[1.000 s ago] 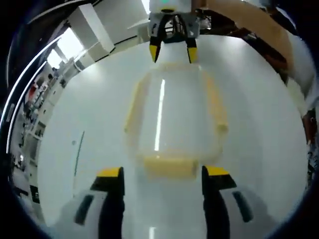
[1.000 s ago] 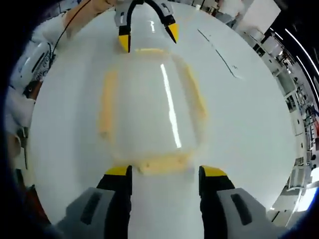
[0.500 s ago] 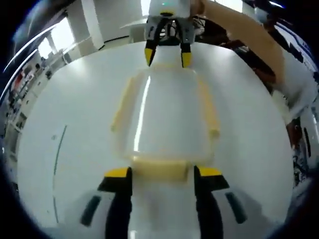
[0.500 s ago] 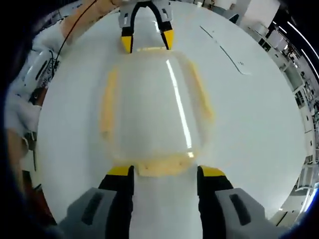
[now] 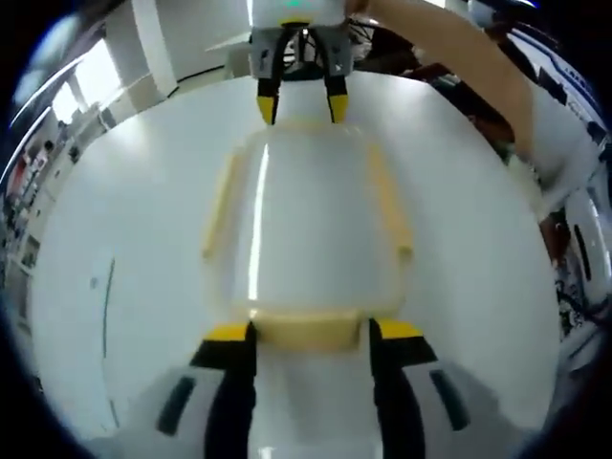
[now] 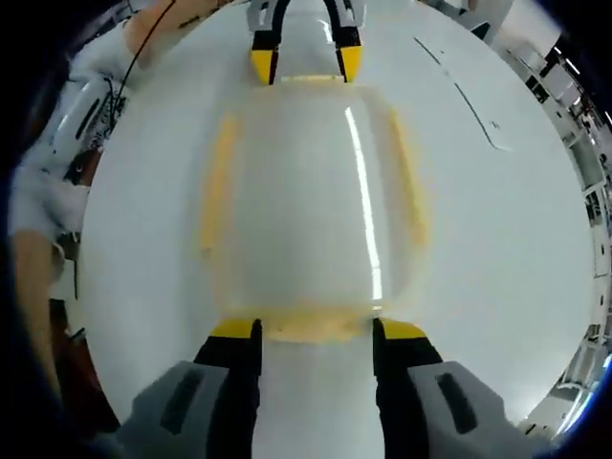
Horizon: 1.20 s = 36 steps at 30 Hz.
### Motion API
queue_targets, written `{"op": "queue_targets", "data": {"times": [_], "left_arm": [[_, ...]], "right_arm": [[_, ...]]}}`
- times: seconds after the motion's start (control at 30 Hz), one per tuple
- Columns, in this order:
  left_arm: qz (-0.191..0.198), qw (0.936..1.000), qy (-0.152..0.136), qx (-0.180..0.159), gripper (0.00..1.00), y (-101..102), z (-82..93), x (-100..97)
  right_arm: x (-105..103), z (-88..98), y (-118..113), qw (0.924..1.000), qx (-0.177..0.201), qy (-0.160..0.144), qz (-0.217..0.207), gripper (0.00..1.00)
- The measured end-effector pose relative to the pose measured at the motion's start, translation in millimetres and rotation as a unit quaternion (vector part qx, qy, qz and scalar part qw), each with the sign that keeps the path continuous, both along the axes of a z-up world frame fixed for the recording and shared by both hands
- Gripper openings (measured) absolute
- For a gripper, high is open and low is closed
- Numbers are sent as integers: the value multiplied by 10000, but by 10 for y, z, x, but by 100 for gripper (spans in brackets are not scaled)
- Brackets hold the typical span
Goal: Snap each plastic latch of the storage box into its locked position after aligning the lid with the box until every specified latch is closed and the lid sits flush.
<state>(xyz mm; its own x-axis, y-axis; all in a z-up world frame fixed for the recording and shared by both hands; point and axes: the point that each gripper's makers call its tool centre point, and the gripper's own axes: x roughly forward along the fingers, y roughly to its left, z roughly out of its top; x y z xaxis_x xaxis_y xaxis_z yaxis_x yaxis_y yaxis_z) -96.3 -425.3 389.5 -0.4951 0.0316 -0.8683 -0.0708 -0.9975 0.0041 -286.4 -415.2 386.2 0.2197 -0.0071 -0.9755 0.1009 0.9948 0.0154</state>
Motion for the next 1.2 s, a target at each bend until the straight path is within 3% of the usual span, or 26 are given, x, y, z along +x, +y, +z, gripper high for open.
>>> {"op": "queue_targets", "data": {"times": [0.17, 0.4, 0.6, 0.73, 1.03, 1.2], "left_arm": [[-73, 10000, -13, -2, 40, -39, 6, -3], [1, 10000, -34, -3, 40, -80, -1, -7], [111, 9999, 52, 6, 40, -81, 0, -18], [142, 9999, -33, -14, 40, -80, 1, -25], [138, 9992, -373, -89, 39, -59, -6, -8], [131, 9990, -406, -90, 39, -57, -5, 11]], "right_arm": [[-31, 3, -23, 10000, 13, 25, 22, 46], [-26, -1, -16, 9999, 8, -130, -10, 41], [-18, -14, -7, 10000, 15, 21, -42, 40], [-22, -18, 14, 9999, 19, 126, -39, 40], [-3, -31, 51, 9999, 9, 62, -128, 40], [-14, -28, 28, 9998, 24, 186, -120, 40]]}}
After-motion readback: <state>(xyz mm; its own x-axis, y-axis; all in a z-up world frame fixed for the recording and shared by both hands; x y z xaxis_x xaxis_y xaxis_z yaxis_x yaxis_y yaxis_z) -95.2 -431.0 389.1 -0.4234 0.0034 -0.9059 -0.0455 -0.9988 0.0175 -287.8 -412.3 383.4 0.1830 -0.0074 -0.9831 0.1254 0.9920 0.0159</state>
